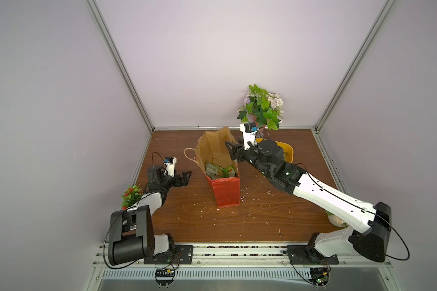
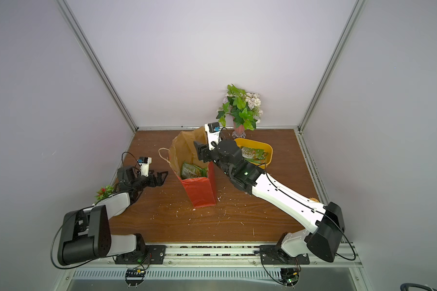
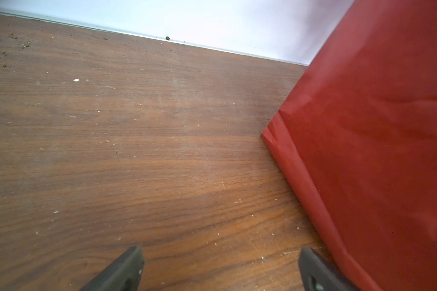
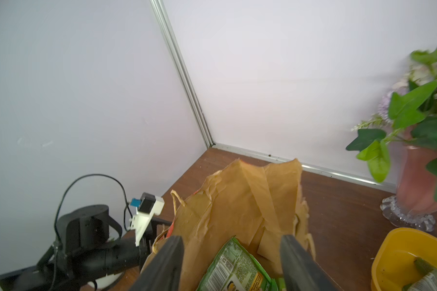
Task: Place the condiment packets inside the bag
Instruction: Place the condiment packet in the paper bag.
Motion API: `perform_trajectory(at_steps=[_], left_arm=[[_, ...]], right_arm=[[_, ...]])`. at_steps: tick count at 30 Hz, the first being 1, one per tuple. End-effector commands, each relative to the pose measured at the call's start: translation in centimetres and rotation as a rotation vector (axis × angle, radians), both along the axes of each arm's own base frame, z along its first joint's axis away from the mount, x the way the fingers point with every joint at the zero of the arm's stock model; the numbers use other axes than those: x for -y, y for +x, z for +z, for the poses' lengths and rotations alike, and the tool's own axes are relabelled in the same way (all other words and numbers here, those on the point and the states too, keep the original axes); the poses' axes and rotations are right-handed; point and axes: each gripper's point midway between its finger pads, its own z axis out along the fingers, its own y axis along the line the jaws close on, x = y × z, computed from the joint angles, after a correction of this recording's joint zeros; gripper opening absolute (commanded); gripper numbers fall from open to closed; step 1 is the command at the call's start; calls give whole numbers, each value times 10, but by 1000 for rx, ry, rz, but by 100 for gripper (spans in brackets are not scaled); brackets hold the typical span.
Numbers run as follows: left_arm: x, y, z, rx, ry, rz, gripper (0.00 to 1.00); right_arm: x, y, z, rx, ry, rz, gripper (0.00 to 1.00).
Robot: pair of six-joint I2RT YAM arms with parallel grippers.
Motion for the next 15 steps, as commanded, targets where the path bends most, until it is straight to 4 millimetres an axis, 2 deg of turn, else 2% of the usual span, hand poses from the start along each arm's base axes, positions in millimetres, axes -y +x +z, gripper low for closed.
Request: perform_trajectory(at_steps=[1,5,8,11,15], left_arm=[[-1,0,8,28,-3,-3,99],[-1,0,8,29,-3,-4,99],[-1,0,7,27,-3,-7,99],[-1,0,7,25,-5,-8,99],[0,0,7,25,-6,-9,99]], right_arm=[[51,-5,39,75,55,-124,67],[107,5,17,31,64,-263,70],[159,24,-21,-62,77,-395,72],[199,38,-67,-169,109,-488,76],[229,51,-127,-327,219,-524,88]])
